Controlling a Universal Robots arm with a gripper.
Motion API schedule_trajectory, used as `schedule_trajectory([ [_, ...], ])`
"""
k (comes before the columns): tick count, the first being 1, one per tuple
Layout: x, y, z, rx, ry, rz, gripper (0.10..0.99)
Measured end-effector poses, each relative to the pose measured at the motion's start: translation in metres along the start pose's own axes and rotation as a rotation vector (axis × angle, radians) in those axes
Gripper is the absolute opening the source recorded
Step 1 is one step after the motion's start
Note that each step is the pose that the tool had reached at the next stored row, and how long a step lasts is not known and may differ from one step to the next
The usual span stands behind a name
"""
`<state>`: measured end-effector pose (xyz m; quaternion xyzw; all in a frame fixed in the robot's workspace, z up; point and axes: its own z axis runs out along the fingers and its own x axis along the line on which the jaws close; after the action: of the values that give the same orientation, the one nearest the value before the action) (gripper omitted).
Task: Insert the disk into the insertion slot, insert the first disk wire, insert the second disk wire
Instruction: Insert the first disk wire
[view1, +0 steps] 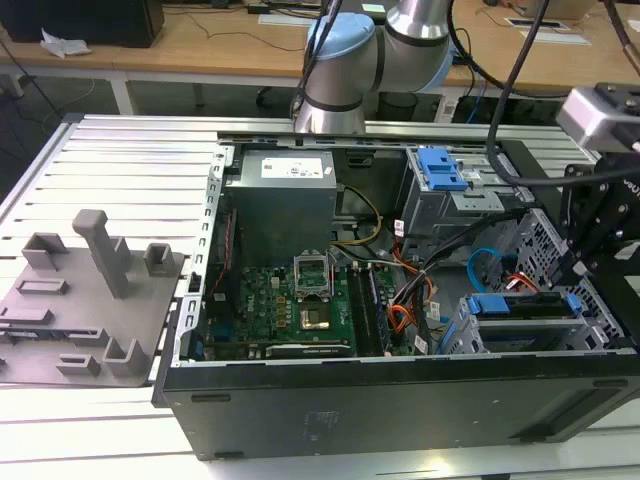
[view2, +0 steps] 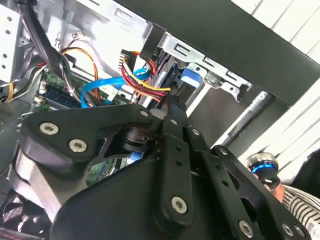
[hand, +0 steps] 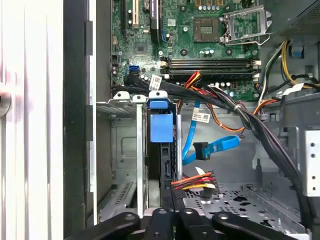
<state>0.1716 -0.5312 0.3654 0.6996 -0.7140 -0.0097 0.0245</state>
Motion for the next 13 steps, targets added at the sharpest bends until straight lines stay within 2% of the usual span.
schedule_trajectory([
  [2, 0.0001, 0.0004, -0.0091, 0.0, -0.0001, 0.0, 0.106],
  [7, 0.0001, 0.0007, -0.0093, 0.0, 0.0, 0.0, 0.106],
  [9, 0.0002, 0.0048, -0.0091, 0.0, 0.0, 0.0, 0.106],
  [11, 0.0004, 0.0136, -0.0087, 0.0, -0.0001, 0.0, 0.106],
  [13, 0.0005, 0.0178, -0.0085, 0.0, -0.0001, 0.0, 0.106],
])
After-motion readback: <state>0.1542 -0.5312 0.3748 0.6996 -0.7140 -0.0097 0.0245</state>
